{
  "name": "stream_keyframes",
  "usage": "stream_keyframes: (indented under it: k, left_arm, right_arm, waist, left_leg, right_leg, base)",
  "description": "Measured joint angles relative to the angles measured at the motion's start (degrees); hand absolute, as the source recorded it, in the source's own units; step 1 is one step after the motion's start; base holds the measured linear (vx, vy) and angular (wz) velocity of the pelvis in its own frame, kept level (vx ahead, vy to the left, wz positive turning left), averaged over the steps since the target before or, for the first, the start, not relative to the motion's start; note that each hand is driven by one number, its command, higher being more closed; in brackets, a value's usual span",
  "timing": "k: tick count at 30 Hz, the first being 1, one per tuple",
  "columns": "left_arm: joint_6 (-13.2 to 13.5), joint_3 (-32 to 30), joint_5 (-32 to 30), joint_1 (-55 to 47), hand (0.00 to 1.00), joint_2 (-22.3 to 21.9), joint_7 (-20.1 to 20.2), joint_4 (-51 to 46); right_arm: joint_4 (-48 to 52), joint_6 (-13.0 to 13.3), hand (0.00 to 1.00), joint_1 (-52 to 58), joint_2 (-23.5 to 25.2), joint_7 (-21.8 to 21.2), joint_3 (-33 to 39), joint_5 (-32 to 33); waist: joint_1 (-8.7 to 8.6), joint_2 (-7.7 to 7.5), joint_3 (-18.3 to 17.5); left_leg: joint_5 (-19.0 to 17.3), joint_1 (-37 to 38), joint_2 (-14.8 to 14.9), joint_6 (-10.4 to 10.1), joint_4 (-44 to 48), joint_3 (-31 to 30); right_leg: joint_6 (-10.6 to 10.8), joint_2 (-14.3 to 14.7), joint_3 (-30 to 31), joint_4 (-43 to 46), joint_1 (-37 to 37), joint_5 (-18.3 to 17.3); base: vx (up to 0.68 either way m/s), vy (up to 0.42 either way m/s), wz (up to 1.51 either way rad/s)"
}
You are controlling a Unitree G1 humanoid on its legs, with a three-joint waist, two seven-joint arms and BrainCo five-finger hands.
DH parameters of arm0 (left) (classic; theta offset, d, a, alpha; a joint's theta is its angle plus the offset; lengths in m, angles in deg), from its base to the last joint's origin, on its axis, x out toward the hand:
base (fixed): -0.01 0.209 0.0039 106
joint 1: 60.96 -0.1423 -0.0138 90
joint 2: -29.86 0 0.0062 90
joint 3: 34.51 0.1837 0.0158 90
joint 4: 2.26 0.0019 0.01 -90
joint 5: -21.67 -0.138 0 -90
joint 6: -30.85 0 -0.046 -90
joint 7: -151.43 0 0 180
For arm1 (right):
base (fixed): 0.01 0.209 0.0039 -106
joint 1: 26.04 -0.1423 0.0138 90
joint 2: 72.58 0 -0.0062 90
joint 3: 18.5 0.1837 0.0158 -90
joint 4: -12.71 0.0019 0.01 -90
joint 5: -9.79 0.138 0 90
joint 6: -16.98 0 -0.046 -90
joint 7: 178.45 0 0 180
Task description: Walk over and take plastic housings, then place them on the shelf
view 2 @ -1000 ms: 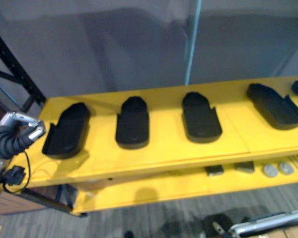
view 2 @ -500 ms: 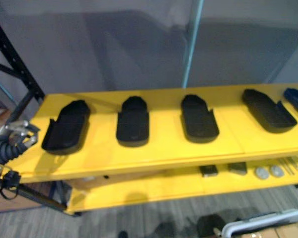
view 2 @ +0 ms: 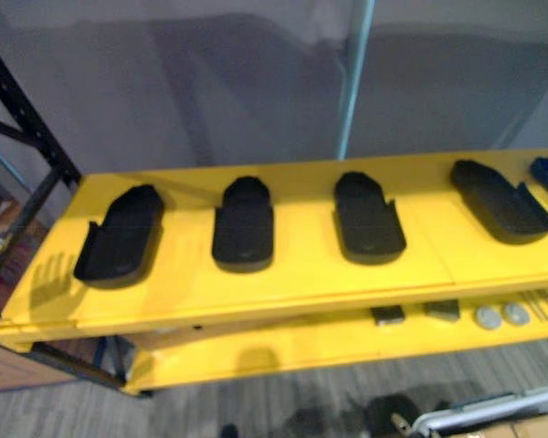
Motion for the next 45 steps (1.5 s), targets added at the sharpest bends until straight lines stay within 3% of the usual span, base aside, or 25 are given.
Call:
stream_keyframes:
  k: [2, 10, 19, 28, 33, 36, 38, 39, 41, 42, 45]
  left_arm:
    - [1.20, -0.17, -3.03, 0.00, 0.00, -0.08, -3.03, 0.02]
    - [2.39, -0.12, -6.72, 0.00, 0.00, -0.81, -7.46, 2.12]
    - [2.33, 1.33, -11.30, -0.09, 0.00, -7.18, -18.21, 11.15]
    - [2.31, 5.10, -13.10, -0.19, 0.00, -10.09, -20.55, 14.48]
    - [0.98, 5.18, -5.58, -0.24, 0.00, -12.94, -20.85, 14.47]
    - [3.68, 5.95, 2.47, -0.26, 0.00, -15.62, -16.99, 13.93]
    - [6.60, 7.85, 10.98, -1.16, 0.00, -17.91, -10.23, 11.76]
    - [8.88, 10.06, 17.68, -2.17, 0.00, -19.70, -4.14, 9.75]
    - [10.53, 12.05, 24.09, -3.04, 0.00, -21.02, 2.45, 7.80]
    - [11.91, 12.99, 30.39, -3.88, 0.00, -21.39, 8.85, 6.40]
    - [12.22, 13.39, 39.89, -3.93, 0.00, -21.39, 18.17, 4.99]
  right_arm:
    - [0.00, 0.01, 0.00, 0.04, -0.01, 0.00, -0.25, -0.03]
    - [0.55, 0.01, 0.00, 0.04, 0.02, -0.06, -0.93, -0.06]
    - [0.60, 0.13, 0.00, 0.00, 0.36, -0.14, -1.11, -0.10]
    - [1.00, 0.15, 0.00, 0.16, 0.53, -0.10, -2.24, -0.24]
    - [1.01, 0.15, 0.00, 0.52, 0.56, -0.14, -2.72, -0.54]
    - [1.01, 0.17, 0.00, 0.50, 0.87, -0.12, -3.23, -0.63]
    - [1.08, 0.52, 0.00, 0.50, 1.43, -0.02, -3.21, -0.65]
    - [1.18, 0.62, 0.00, 0.48, 1.69, 0.01, -3.21, -0.69]
    - [1.19, 0.63, 0.00, 0.44, 1.77, 0.01, -3.20, -1.25]
    - [1.20, 0.64, 0.00, 0.36, 1.79, 0.02, -3.21, -2.17]
    - [1.23, 0.70, 0.00, 0.38, 1.78, 0.04, -3.18, -2.76]
  waist:
    - [-0.04, -0.01, -0.01]
    - [-0.08, -0.15, -0.17]
    - [-0.55, -0.85, 0.21]
    - [-1.69, -1.03, 0.33]
    - [-2.23, -1.20, 0.39]
    - [-2.46, -1.19, 0.42]
    - [-2.54, -1.25, 0.47]
    - [-2.65, -1.37, 0.59]
    - [-2.76, -1.41, 0.67]
    - [-3.05, -1.41, 0.68]
    - [-3.07, -1.27, 0.76]
  left_leg:
    - [-0.18, 0.33, -0.02, 0.00, 0.00, 0.20]
    - [-0.79, 1.03, -0.05, -0.13, 0.00, 1.15]
    - [-0.93, 1.26, -0.06, -0.23, 0.02, 1.17]
    - [-1.05, 2.22, 0.00, -0.10, 0.00, 1.46]
    - [-1.31, 2.74, 0.02, -0.23, 0.00, 1.73]
    - [-1.35, 2.75, 0.02, -0.24, 0.01, 1.69]
    - [-1.36, 2.75, 0.01, -0.24, 0.01, 1.66]
    - [-1.36, 2.75, 0.01, -0.24, 0.02, 1.63]
    - [-1.36, 2.76, 0.01, -0.24, 0.02, 1.62]
    - [-1.36, 2.82, 0.03, -0.24, 0.02, 1.65]
    - [-1.36, 2.85, 0.03, -0.24, 0.02, 1.66]
  right_leg:
    - [0.05, 0.01, 0.10, -0.34, 0.36, 0.10]
    - [0.05, -0.03, 1.20, -0.75, 0.56, 0.12]
    - [0.07, 0.00, 1.20, -0.77, 0.76, 0.14]
    - [-0.13, -0.03, 1.64, -0.68, 1.41, 0.01]
    - [-0.13, -0.04, 1.86, -0.69, 1.72, 0.00]
    - [-0.18, -0.04, 1.87, -0.69, 1.71, -0.03]
    - [-0.22, -0.04, 1.85, -0.68, 1.71, -0.06]
    - [-0.24, -0.04, 1.83, -0.67, 1.72, -0.07]
    - [-0.24, -0.03, 1.83, -0.67, 1.72, -0.08]
    - [-0.26, -0.03, 1.84, -0.64, 1.72, -0.09]
    - [-0.27, -0.04, 1.86, -0.57, 1.72, -0.10]
  base:
    - [0.01, -0.002, -0.04]
    - [0.01, -0.001, -0.07]
    - [0.00, -0.001, 0.00]
    - [-0.01, 0.000, -0.02]
    - [0.00, 0.000, -0.03]
    - [0.00, 0.000, 0.00]
    - [0.00, 0.000, 0.00]
    - [0.00, 0.000, 0.00]
    - [0.00, 0.000, 0.00]
    - [0.00, 0.000, 0.00]
    - [0.00, 0.000, 0.00]
